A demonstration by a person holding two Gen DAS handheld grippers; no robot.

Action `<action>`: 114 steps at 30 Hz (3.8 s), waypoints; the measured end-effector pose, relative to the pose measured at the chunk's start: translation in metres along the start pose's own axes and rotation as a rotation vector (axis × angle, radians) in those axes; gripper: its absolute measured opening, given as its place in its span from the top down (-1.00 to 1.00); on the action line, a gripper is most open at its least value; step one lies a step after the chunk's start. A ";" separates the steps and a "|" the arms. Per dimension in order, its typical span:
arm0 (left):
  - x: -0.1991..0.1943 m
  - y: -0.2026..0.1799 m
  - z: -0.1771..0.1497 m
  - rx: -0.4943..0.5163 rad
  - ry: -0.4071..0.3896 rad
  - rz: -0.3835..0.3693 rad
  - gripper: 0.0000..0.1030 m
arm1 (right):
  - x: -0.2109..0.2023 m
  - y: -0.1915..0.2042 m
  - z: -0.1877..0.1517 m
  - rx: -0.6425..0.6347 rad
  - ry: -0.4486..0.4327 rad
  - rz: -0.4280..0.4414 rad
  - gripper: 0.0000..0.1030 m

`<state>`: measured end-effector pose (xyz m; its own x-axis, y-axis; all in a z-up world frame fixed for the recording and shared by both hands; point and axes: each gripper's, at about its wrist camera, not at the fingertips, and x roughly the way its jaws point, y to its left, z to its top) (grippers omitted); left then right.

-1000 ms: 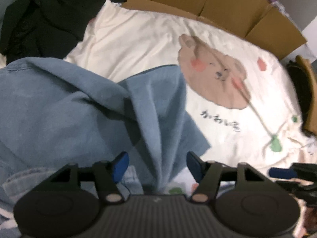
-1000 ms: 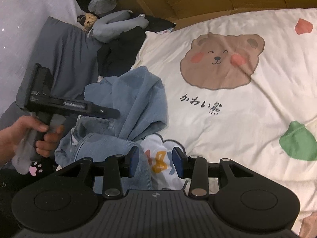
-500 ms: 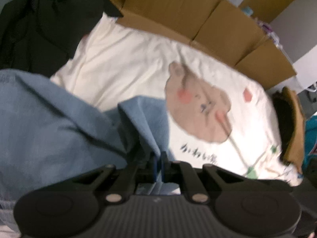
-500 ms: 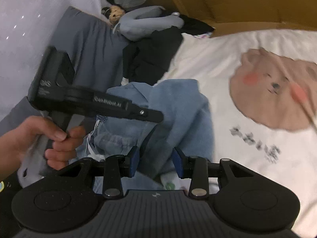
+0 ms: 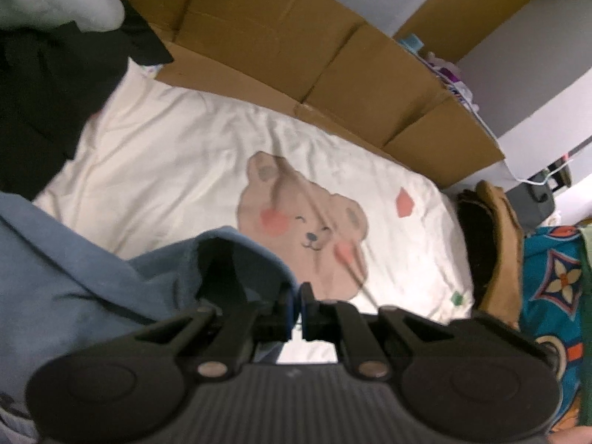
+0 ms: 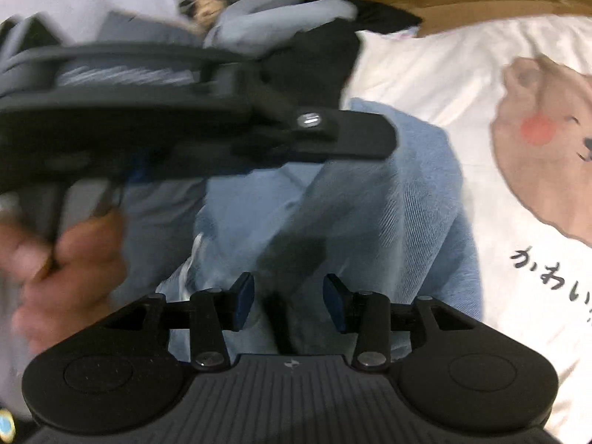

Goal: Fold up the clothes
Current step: 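Lay the jeans leg down and open the right gripper, then grasp the jeans leg hem with the right gripper and lift it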

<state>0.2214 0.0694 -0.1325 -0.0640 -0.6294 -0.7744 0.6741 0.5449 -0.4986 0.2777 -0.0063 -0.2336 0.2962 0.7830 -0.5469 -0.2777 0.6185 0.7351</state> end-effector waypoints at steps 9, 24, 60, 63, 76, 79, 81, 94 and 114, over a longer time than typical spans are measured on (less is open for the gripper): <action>0.006 0.005 0.000 -0.070 0.018 -0.042 0.90 | -0.007 0.004 -0.001 0.045 -0.048 0.017 -0.12; -0.003 0.048 -0.038 0.145 0.072 0.249 -0.29 | -0.008 -0.042 -0.022 0.066 -0.011 -0.137 -0.10; -0.044 0.075 -0.060 0.033 0.094 0.197 0.64 | -0.004 -0.010 -0.055 -0.065 0.003 -0.042 0.78; -0.046 0.059 -0.054 0.067 0.053 0.183 0.43 | -0.035 -0.023 -0.061 -0.009 -0.076 -0.089 0.79; -0.032 0.060 -0.055 0.071 0.055 0.241 0.04 | -0.183 -0.095 -0.098 0.225 -0.323 -0.277 0.80; -0.026 0.065 -0.059 0.051 0.075 0.235 0.04 | -0.206 -0.107 -0.107 0.262 -0.363 -0.332 0.80; -0.022 0.067 -0.060 0.031 0.082 0.232 0.04 | -0.220 -0.113 -0.113 0.285 -0.388 -0.370 0.80; 0.009 0.056 -0.065 0.075 0.117 0.258 0.00 | -0.307 -0.152 -0.145 0.429 -0.537 -0.534 0.80; 0.016 0.060 -0.061 0.098 0.133 0.303 -0.05 | -0.374 -0.138 -0.145 0.439 -0.622 -0.624 0.80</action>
<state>0.2160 0.1261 -0.1985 0.0591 -0.3653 -0.9290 0.7445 0.6361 -0.2028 0.0726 -0.3756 -0.1887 0.7371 0.0724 -0.6719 0.4189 0.7312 0.5384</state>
